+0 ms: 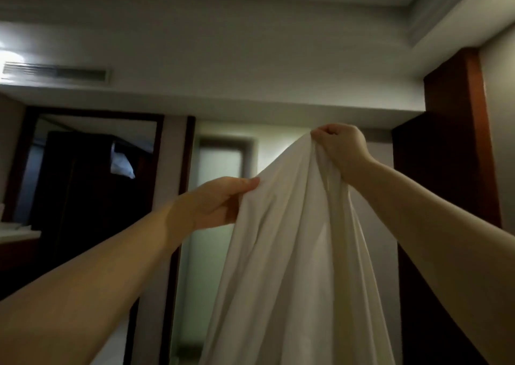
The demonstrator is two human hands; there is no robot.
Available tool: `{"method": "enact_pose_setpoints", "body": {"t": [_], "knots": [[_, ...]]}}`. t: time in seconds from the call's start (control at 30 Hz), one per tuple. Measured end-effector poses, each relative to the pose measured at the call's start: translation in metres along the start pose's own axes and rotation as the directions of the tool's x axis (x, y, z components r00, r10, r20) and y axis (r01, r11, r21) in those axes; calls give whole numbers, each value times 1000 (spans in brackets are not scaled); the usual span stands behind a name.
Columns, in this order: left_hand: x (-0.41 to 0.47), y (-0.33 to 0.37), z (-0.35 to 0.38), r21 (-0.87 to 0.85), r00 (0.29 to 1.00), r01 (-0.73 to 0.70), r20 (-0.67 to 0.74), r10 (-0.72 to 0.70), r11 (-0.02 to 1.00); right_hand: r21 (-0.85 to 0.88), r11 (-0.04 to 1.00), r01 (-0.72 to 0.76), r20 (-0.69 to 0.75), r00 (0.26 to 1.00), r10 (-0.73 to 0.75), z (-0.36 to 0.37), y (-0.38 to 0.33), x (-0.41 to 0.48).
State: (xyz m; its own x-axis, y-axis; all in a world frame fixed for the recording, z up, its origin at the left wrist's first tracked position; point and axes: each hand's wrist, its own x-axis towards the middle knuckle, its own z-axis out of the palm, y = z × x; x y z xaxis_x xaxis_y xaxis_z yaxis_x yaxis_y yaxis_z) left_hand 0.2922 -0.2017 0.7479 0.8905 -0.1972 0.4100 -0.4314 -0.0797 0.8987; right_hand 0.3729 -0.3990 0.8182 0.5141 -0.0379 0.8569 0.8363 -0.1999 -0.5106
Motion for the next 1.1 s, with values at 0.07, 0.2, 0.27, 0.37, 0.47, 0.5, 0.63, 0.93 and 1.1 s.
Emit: {"method": "enact_pose_setpoints", "body": {"t": [0.07, 0.2, 0.27, 0.37, 0.47, 0.5, 0.63, 0.93, 1.1], "knots": [[-5, -21, -1, 74, 1000, 20, 9, -20, 997, 8, 999, -51, 20, 998, 51, -6, 18, -18], [-23, -66, -2, 249, 982, 85, 144, -123, 965, 14, 982, -190, 55, 980, 189, -18, 69, -67], [-30, -98, -4, 228, 955, 154, 216, -204, 961, -47, 963, -267, 46, 962, 269, -22, 100, -93], [-38, -144, 1, 193, 934, 254, 204, -292, 948, -202, 916, -346, 55, 930, 364, -26, 147, -129], [-43, -173, 12, 145, 943, 318, 52, -328, 937, -258, 870, -421, 80, 888, 453, -27, 180, -161], [-43, -180, 13, 130, 942, 333, 6, -336, 934, -273, 854, -443, 86, 873, 481, -28, 189, -169], [-49, -196, 13, 159, 944, 330, -60, -325, 930, -362, 799, -481, 165, 810, 562, -30, 212, -192], [-58, -208, 9, 124, 920, 390, -26, -390, 912, -436, 713, -549, 385, 602, 700, -53, 230, -234], [-62, -219, 6, 78, 909, 417, -36, -415, 906, -345, 730, -590, 398, 612, 683, -57, 224, -239]]}}
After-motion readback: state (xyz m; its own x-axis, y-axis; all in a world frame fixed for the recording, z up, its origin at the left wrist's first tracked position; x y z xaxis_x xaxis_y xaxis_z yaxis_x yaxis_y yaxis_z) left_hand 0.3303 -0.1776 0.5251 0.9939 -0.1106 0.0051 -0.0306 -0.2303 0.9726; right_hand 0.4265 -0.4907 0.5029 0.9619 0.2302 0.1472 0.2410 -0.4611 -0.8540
